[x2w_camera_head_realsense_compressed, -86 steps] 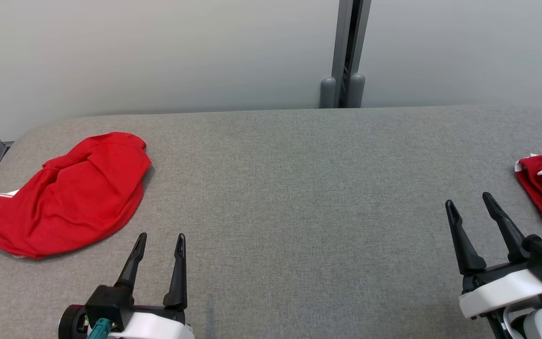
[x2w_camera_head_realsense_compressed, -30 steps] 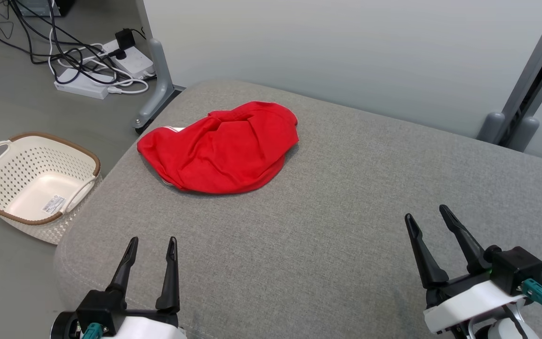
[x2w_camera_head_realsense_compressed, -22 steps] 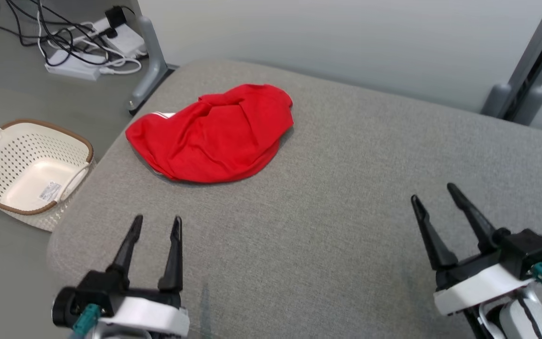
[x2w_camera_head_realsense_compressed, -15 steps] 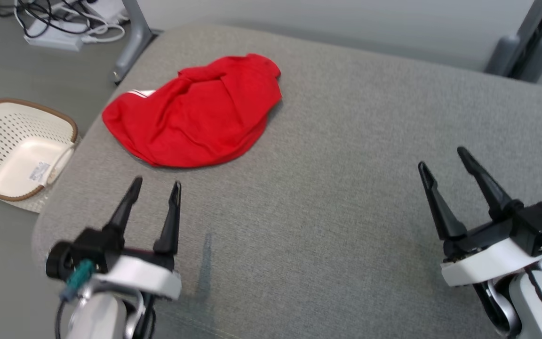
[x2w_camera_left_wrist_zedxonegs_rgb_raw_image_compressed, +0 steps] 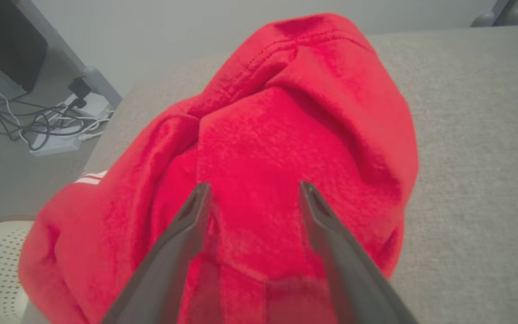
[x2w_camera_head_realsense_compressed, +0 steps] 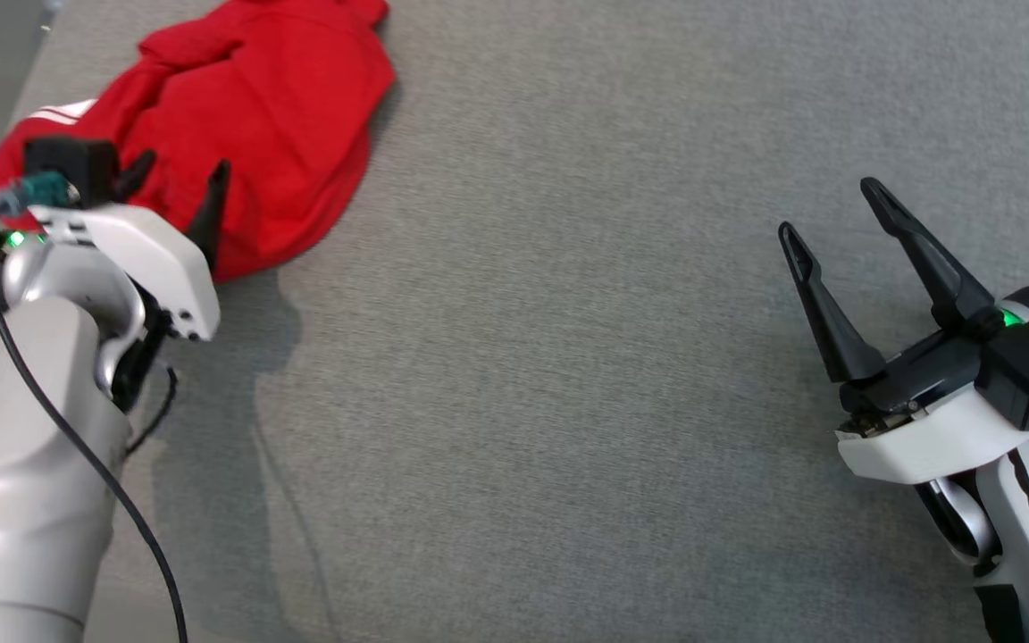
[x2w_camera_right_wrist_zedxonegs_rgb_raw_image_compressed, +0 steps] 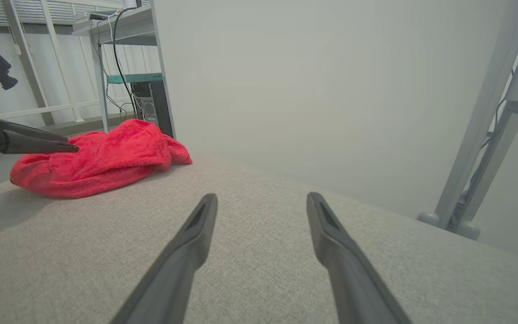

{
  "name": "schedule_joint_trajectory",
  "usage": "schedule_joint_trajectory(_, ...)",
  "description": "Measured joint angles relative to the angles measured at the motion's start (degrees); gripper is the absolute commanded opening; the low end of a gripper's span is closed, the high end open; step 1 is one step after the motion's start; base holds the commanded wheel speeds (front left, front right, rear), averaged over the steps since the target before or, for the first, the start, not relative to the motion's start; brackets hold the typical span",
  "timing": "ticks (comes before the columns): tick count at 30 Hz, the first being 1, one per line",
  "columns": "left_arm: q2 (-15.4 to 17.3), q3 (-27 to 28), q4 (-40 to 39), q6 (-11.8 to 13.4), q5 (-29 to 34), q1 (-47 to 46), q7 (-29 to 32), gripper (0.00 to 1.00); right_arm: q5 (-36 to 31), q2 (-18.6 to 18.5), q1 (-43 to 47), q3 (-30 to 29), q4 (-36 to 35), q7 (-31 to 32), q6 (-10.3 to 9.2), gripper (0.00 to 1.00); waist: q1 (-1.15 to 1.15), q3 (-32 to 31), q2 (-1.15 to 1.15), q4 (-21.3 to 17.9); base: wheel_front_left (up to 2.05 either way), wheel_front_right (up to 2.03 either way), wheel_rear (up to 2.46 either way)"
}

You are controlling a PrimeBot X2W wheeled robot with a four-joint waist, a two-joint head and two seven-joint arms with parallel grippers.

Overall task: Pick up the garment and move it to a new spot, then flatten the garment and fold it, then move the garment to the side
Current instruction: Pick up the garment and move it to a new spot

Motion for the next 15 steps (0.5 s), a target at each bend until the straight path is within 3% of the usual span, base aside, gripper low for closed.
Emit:
schedule_joint_trajectory(8,4.2,-2.5,9.5,0.0,-4.4,-9.4,10.2,1.00,-0.9,0.0,-1.9,0.9,-1.4,0.0,0.00,1.00,0.00,4.6,0.00,-4.6,0.00,0.00,0.00)
schedule_joint_trajectory(15,5.9,-3.8,16.2,-0.1,-5.3,-14.4,14.5,1.00,-1.2,0.5,-2.3,0.9,-1.6,0.0,0.00,1.00,0.00,6.7,0.00,-7.5,0.00,0.00,0.00)
